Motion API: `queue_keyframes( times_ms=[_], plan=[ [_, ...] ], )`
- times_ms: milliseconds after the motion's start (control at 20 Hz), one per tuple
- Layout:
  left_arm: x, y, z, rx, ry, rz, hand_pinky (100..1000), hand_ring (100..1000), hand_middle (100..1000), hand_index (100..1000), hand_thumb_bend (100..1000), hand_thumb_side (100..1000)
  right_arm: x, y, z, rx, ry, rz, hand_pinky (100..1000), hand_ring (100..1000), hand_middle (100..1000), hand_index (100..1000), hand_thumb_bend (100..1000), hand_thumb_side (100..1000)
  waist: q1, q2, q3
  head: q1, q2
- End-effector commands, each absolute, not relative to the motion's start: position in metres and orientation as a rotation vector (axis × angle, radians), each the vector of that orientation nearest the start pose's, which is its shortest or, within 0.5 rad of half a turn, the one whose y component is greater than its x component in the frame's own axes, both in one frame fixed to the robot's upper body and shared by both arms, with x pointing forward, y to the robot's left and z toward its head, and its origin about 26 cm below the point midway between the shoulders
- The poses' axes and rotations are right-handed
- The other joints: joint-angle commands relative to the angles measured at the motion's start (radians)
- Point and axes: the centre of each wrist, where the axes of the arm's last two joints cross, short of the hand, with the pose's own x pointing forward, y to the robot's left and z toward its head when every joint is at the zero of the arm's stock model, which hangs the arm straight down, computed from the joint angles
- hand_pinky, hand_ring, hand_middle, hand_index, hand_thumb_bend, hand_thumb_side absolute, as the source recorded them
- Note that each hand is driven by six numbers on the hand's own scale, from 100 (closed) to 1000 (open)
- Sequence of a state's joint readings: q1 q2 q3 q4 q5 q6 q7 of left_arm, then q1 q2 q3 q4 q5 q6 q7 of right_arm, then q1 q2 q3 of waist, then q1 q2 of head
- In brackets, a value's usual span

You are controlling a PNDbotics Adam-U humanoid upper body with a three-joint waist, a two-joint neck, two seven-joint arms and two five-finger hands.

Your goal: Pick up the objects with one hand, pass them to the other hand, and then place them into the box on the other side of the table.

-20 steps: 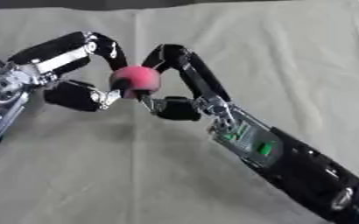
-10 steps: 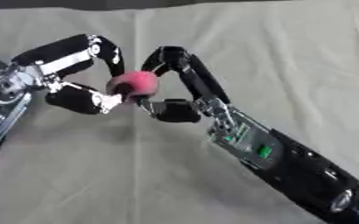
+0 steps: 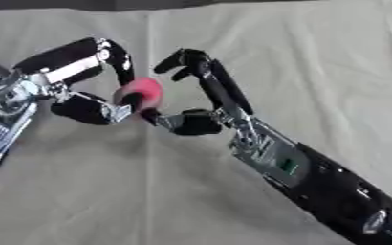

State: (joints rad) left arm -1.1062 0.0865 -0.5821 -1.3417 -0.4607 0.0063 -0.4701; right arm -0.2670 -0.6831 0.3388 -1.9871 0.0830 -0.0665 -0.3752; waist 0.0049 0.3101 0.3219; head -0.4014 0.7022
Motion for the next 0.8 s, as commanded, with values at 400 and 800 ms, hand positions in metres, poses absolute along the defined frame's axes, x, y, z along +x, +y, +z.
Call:
queue_keyframes(
  times_ms=[400,800],
  plan=[
    [0.374,0.006,0.274,-0.246,2.7,2.35,880,501,429,367,100,100,0.285,-0.249,0.176,-0.404,-2.3,0.584,684,788,695,761,508,388,0.013,-0.012,0.0,0.01,-0.003],
    [0.376,0.016,0.28,-0.349,2.698,2.311,858,499,422,371,126,100,0.283,-0.251,0.172,-0.423,-2.303,0.548,699,788,724,793,521,518,0.011,-0.019,0.005,0.029,-0.002]
  ],
)
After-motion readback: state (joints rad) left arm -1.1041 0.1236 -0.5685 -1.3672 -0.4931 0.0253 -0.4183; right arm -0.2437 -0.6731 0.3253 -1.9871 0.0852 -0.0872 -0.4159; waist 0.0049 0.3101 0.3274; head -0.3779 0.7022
